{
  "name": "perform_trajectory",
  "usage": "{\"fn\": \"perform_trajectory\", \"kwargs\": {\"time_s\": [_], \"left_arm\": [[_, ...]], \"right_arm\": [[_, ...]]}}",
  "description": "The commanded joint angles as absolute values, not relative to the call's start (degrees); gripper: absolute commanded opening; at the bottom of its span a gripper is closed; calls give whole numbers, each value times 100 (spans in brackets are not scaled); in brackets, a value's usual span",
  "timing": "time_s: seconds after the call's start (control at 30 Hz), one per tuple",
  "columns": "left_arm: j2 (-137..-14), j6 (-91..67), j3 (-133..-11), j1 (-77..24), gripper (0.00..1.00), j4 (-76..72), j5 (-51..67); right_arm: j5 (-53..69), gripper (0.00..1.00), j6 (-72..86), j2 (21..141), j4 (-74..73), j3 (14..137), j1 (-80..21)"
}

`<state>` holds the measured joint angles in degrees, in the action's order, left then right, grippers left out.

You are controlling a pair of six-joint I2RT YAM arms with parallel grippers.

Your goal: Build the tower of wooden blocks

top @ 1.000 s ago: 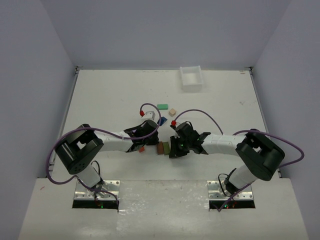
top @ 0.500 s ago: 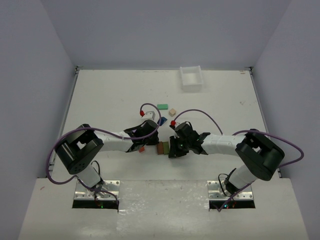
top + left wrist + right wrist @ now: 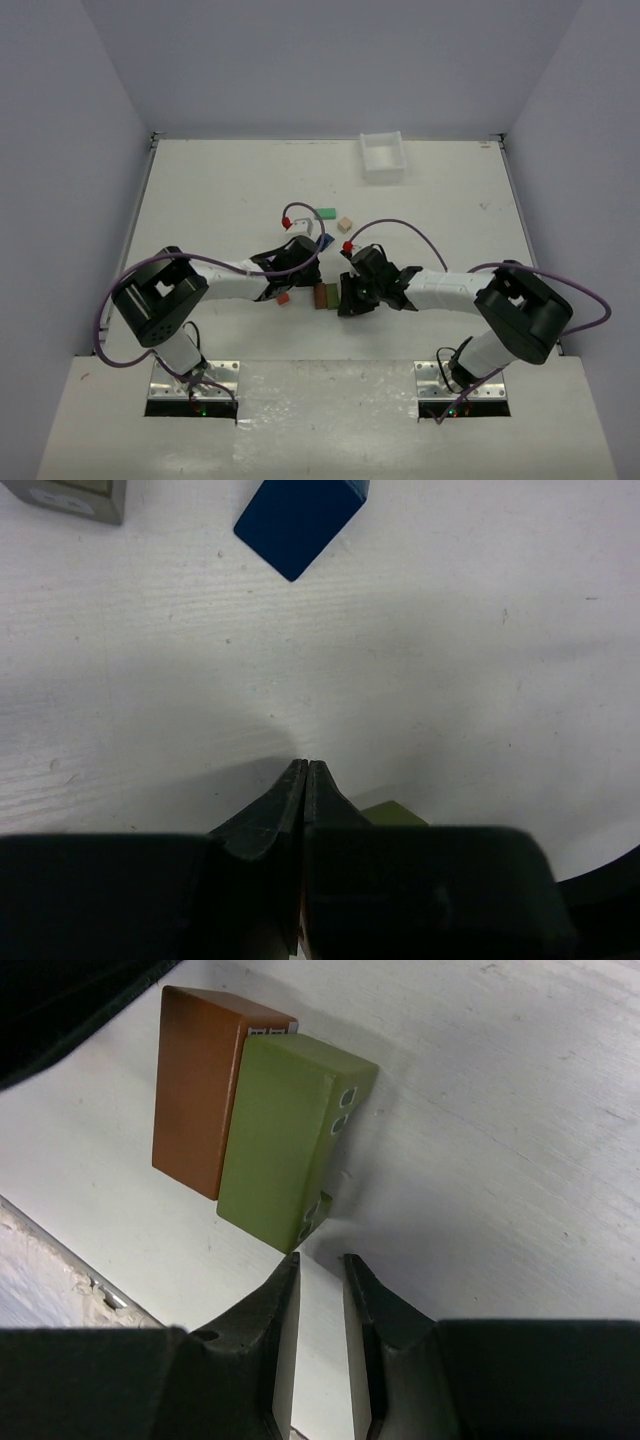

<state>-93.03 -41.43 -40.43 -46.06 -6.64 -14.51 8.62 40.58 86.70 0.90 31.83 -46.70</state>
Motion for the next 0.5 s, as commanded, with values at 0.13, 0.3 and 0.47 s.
{"fn": "perform_trajectory", "kwargs": {"time_s": [0.13,0.3,0.47], "left_arm": [[-8818,-4043,-4714,-4623,2,-273,-2290],[-8089,-3835,-5016,-4623,9,134,-2668],[-6860,-3634,-4821,-4623,84,532,-3085]], "right_arm": [[463,26,3948,7689,-408,3174,-4711],[-73,31,3959,6719,-1142,3188,-4711],[-1806,57,4377,5840,-2188,3296,-4711]]}}
